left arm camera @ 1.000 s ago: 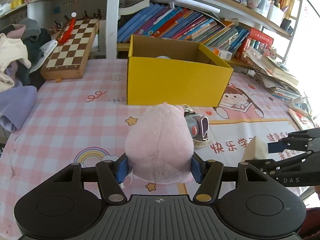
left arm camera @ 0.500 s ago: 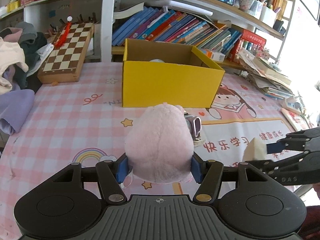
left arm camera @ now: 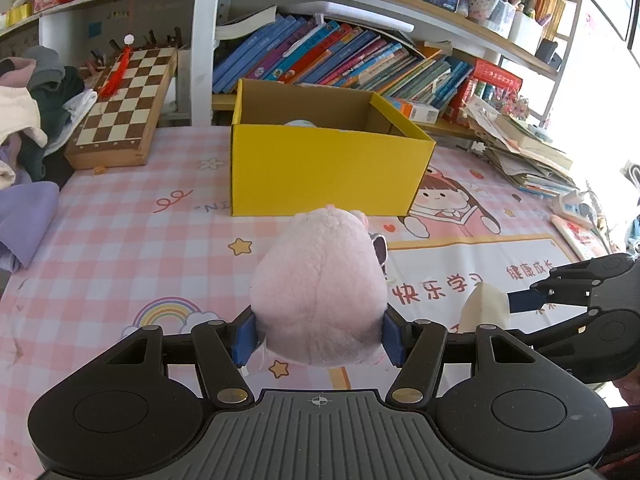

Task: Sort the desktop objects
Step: 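Lift the plush pig with the left tool while the right tool lifts the white block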

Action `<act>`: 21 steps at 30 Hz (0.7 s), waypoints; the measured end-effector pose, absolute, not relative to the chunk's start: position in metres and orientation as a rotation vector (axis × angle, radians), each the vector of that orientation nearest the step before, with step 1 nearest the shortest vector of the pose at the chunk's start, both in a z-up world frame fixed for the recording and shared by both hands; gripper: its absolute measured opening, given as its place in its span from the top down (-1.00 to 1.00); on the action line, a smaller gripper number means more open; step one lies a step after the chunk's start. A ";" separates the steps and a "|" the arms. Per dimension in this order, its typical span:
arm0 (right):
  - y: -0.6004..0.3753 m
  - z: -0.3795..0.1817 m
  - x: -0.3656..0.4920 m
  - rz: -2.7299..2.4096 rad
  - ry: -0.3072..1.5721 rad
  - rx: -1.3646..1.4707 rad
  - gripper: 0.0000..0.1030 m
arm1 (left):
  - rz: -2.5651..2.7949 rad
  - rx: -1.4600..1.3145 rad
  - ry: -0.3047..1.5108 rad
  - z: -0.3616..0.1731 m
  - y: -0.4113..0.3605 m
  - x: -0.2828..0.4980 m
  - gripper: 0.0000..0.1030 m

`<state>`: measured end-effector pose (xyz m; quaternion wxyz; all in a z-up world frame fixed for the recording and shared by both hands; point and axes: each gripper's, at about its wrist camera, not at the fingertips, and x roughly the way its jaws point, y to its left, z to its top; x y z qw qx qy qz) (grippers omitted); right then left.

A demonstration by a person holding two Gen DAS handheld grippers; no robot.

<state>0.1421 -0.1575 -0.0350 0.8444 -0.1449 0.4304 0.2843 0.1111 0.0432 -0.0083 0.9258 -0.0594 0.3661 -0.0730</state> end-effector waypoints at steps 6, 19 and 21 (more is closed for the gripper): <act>-0.158 -0.036 0.143 0.610 0.912 -0.312 0.09 | -0.151 -0.123 0.754 -0.008 0.041 0.112 -0.17; -0.164 -0.027 0.154 0.607 0.898 -0.283 0.10 | -0.159 -0.136 0.717 0.004 0.037 0.122 -0.17; -0.165 -0.023 0.158 0.610 0.890 -0.279 0.10 | -0.159 -0.138 0.709 0.007 0.036 0.125 -0.17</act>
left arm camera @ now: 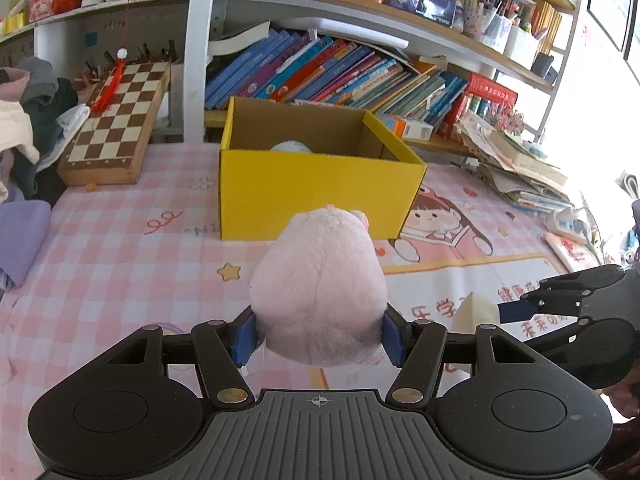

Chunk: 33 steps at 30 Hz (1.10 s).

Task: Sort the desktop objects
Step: 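Lift the plush pig with the left tool while the right tool lifts the white block, then carry the plush pig and white block with both tools over the yellow box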

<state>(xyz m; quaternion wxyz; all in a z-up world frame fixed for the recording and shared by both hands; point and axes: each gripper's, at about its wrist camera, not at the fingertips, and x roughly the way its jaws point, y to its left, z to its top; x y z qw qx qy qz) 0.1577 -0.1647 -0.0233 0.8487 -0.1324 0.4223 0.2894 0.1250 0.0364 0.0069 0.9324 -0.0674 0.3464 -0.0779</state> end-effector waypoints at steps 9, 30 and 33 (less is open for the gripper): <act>-0.170 -0.005 0.184 0.620 0.843 -0.250 0.10 | -0.155 -0.121 0.655 0.022 0.031 0.148 -0.17; -0.164 0.050 0.297 0.663 0.622 -0.281 0.10 | -0.086 -0.027 0.541 0.059 0.027 0.236 -0.17; -0.157 0.051 0.314 0.672 0.612 -0.293 0.10 | -0.074 -0.010 0.535 0.061 0.029 0.252 -0.17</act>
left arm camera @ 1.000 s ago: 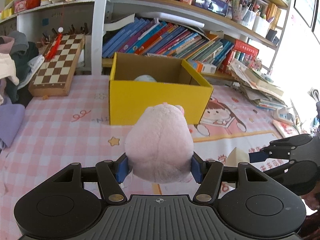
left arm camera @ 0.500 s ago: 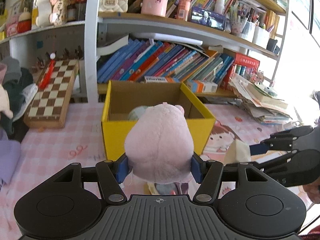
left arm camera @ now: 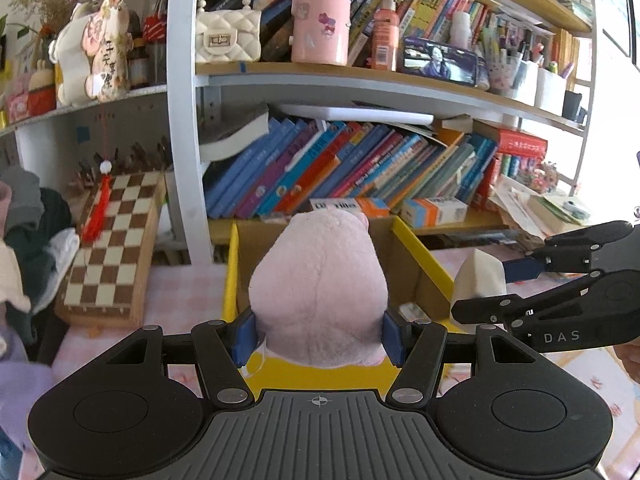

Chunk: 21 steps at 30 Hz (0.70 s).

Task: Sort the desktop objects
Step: 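Carry the plush pig and white block with both tools over the yellow box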

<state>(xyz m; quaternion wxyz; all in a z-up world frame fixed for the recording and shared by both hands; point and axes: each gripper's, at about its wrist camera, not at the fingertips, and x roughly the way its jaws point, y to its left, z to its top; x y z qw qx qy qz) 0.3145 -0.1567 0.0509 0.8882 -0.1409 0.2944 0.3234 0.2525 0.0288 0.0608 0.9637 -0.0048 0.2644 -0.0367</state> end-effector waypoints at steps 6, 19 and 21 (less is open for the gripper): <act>-0.138 0.047 0.347 0.699 0.606 -0.352 0.10 | -0.058 0.020 0.556 0.059 0.033 0.291 -0.17; -0.095 0.007 0.404 0.790 0.700 -0.505 0.09 | -0.031 0.077 0.679 0.029 0.041 0.378 -0.18; -0.089 0.001 0.409 0.809 0.714 -0.522 0.09 | -0.029 0.083 0.701 0.024 0.043 0.389 -0.18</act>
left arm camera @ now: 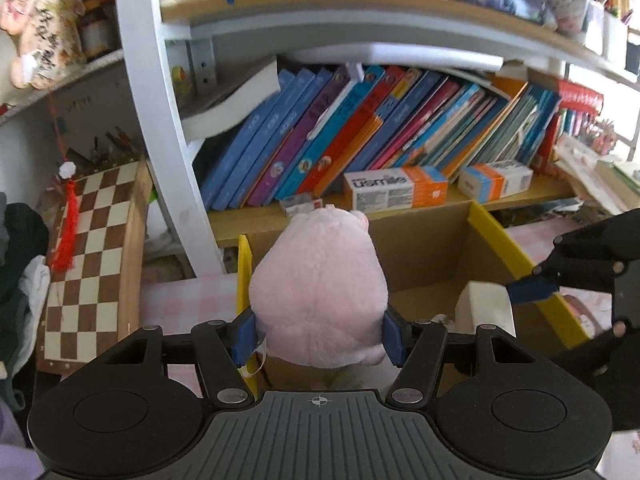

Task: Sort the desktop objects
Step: 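Carry the plush pig and white block with both tools over the yellow box, then open the left tool dropping the pig while the right tool releases the block into the box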

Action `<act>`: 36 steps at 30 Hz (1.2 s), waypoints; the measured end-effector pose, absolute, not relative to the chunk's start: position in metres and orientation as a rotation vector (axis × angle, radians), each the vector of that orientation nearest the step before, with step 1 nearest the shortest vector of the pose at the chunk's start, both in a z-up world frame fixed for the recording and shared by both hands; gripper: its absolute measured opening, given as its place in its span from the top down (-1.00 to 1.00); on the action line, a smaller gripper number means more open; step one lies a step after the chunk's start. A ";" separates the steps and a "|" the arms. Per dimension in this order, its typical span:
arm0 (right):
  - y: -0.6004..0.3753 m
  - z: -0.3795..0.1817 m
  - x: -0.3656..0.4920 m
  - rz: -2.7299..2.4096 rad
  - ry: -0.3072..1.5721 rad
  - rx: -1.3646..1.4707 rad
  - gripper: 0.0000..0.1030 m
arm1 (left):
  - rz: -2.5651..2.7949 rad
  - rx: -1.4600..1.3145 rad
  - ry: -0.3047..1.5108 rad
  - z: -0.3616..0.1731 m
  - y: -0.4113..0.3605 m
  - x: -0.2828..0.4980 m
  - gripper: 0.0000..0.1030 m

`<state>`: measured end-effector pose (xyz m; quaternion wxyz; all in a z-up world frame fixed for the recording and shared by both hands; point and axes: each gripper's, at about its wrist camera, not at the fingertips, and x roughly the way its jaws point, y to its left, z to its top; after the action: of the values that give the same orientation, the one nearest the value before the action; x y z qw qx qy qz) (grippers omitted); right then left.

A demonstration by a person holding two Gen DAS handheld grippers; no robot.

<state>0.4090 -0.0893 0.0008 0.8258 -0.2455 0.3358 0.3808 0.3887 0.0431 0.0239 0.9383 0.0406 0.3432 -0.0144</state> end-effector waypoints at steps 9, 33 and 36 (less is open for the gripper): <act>-0.079 -0.018 0.427 0.858 0.781 -0.549 0.09 | -0.028 0.034 0.755 0.009 0.050 0.421 -0.18; -0.082 -0.014 0.427 0.857 0.782 -0.502 -0.32 | -0.052 0.032 0.716 0.022 0.044 0.426 -0.51; -0.084 -0.004 0.422 0.860 0.754 -0.485 -0.38 | -0.058 0.029 0.689 0.030 0.043 0.416 -0.55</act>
<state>0.4218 -0.0843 -0.0038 0.8133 -0.2270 0.3531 0.4029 0.4161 0.0427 0.0301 0.9408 0.0141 0.3376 -0.0286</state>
